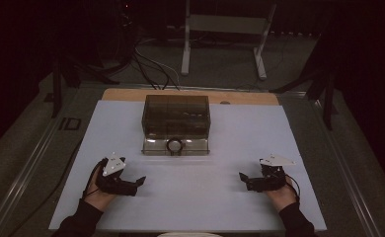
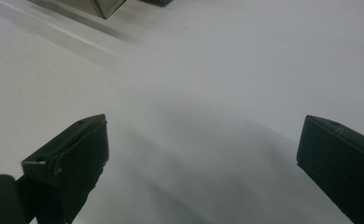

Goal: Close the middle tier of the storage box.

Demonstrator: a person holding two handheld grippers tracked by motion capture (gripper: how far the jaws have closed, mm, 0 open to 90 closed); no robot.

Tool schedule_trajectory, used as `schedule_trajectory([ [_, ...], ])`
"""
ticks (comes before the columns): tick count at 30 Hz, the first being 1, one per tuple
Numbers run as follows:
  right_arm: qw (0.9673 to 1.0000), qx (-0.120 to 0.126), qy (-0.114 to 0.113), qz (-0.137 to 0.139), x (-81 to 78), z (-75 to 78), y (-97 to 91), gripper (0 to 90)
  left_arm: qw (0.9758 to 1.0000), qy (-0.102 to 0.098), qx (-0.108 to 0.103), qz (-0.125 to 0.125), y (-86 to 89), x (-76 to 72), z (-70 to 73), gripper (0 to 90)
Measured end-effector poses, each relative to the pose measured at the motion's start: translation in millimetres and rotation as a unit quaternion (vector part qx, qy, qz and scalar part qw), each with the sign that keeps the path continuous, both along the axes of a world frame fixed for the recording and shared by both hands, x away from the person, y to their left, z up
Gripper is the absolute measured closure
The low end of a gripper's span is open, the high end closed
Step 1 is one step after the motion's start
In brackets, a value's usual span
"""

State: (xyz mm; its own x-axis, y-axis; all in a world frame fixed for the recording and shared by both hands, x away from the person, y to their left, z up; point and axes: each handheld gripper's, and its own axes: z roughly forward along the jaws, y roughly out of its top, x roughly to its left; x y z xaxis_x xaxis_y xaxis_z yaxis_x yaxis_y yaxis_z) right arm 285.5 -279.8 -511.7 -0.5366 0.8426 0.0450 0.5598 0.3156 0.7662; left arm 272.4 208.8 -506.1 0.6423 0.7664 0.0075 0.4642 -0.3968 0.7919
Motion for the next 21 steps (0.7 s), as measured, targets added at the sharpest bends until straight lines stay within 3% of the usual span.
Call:
schedule_trajectory([
  [8,1.0000,0.001,0.001,-0.002,-0.3,0.0,-0.9,2.3,0.9999,-0.005,-0.013,0.001,-4.4,0.3,16.5,0.7],
  [13,1.0000,0.000,-0.001,-0.001,-0.7,1.0,-0.3,2.3,0.9996,0.004,-0.023,-0.014,-11.3,1.1,28.9,0.7],
  [19,1.0000,0.001,0.001,-0.001,-1.7,0.7,-0.5,2.3,0.9992,-0.004,-0.038,-0.014,-17.8,3.8,39.9,0.7],
  [21,1.0000,0.002,-0.001,-0.001,-1.9,1.0,-1.1,2.3,0.9994,-0.005,-0.033,-0.014,-20.8,5.2,42.7,0.7],
])
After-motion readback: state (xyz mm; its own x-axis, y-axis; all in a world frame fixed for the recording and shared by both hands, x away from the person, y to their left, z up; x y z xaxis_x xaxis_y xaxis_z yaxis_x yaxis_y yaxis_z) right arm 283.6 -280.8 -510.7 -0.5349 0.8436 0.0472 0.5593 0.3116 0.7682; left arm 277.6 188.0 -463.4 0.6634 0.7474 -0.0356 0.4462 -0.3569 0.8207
